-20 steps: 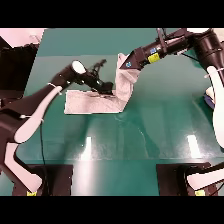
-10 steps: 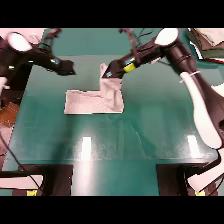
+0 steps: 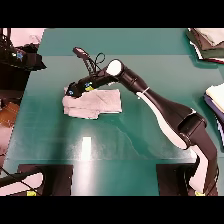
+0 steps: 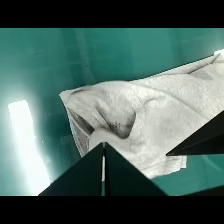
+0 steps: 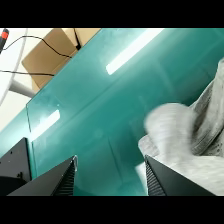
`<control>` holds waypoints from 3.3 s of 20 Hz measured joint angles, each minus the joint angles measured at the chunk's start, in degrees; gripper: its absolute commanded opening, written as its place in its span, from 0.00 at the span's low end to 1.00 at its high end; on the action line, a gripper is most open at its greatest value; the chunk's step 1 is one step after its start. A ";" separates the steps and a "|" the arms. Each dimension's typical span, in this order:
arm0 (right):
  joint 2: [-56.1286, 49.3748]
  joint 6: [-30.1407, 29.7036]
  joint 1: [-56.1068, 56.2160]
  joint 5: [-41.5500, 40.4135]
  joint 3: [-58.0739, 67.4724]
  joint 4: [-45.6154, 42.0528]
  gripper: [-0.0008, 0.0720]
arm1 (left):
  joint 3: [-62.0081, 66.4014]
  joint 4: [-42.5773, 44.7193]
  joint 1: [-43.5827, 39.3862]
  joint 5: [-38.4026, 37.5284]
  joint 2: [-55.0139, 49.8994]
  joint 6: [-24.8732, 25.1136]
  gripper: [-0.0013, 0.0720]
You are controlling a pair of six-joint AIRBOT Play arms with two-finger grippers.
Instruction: Fold the shirts.
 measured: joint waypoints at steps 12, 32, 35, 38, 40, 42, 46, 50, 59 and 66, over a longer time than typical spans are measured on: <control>17.35 3.76 -19.61 6.27 -32.15 -6.14 0.90 | -2.58 -0.37 0.33 -0.48 0.15 0.15 0.05; 7.98 -11.65 -15.69 -8.61 -42.42 23.21 0.03 | -9.18 -1.75 0.35 0.17 0.15 0.28 0.05; 10.58 -13.31 -17.11 -8.74 -39.67 21.92 0.03 | -9.18 -1.77 0.35 0.15 0.15 0.28 0.05; 16.35 -10.19 -23.02 -8.13 -38.42 14.73 0.03 | -9.18 -1.75 0.35 0.07 0.15 0.28 0.05; 20.61 -7.08 -28.94 -5.68 -38.14 7.87 0.03 | -9.18 -1.77 0.35 0.07 0.15 0.28 0.05; 25.40 -4.07 -36.63 -2.58 -37.90 0.48 0.03 | -9.18 -1.77 0.35 0.09 0.15 0.28 0.05; 32.70 -1.25 -53.22 3.34 -37.77 -8.92 0.03 | -9.18 -2.93 0.35 0.11 0.15 0.26 0.05; 37.31 -1.03 -69.29 4.85 -37.62 -12.17 0.03 | -9.18 -6.38 0.35 0.15 0.15 0.20 0.05; 35.28 -4.28 -86.25 5.11 -25.09 -12.74 0.03 | -9.18 -9.90 0.35 0.15 0.15 0.13 0.05; 33.18 -4.55 -87.58 9.40 -12.04 -14.88 0.03 | -9.18 -10.25 0.35 0.17 0.15 0.02 0.05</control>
